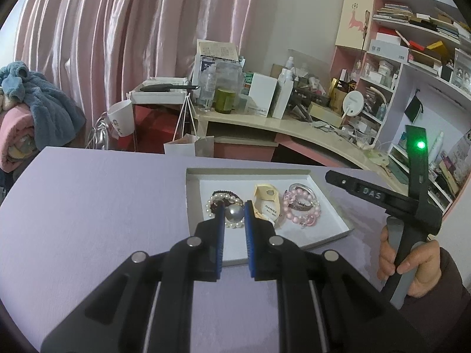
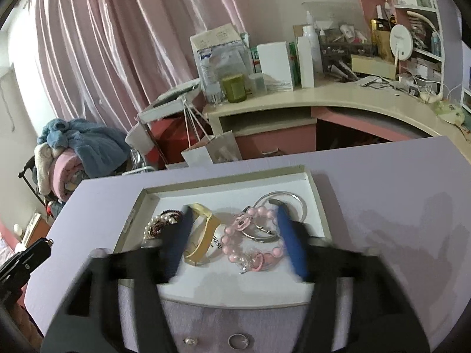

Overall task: Organize jewelry
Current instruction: 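Carry the silver earrings and pearl stud over the white tray with both grippers, then open the right gripper over the tray while the left gripper releases the pearl stud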

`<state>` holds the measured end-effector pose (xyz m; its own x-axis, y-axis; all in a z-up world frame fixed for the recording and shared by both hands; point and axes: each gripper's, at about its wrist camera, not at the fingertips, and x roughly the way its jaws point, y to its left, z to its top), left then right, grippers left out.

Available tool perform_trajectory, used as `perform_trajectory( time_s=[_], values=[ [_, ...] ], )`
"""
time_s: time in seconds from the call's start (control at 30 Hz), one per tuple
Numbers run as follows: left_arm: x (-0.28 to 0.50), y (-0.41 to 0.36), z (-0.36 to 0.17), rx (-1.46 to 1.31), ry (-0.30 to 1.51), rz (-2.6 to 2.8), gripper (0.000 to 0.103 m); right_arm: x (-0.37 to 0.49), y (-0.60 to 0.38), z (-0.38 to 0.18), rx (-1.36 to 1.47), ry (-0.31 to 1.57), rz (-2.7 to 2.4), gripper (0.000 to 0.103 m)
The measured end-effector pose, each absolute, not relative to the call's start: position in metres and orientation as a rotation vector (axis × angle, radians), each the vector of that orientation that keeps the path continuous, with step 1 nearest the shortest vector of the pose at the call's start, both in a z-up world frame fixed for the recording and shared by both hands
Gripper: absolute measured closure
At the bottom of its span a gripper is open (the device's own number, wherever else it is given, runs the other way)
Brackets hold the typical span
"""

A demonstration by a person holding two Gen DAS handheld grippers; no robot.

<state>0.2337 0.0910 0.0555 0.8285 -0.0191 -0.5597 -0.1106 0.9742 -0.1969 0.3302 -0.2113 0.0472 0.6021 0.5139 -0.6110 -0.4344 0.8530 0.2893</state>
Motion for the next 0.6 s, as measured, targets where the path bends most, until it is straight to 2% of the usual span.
perform_trajectory(
  time_s=[0.37,0.6],
  values=[
    [0.256,0.089,0.043,-0.248,0.623,0.032,0.090,0.327,-0.224,0.048,0.131,0.727,0.545,0.039],
    [0.304,0.086,0.031,-0.252,0.642,0.028,0.090,0.322,-0.228,0.043,0.102,0.703,0.546,0.039]
  ],
)
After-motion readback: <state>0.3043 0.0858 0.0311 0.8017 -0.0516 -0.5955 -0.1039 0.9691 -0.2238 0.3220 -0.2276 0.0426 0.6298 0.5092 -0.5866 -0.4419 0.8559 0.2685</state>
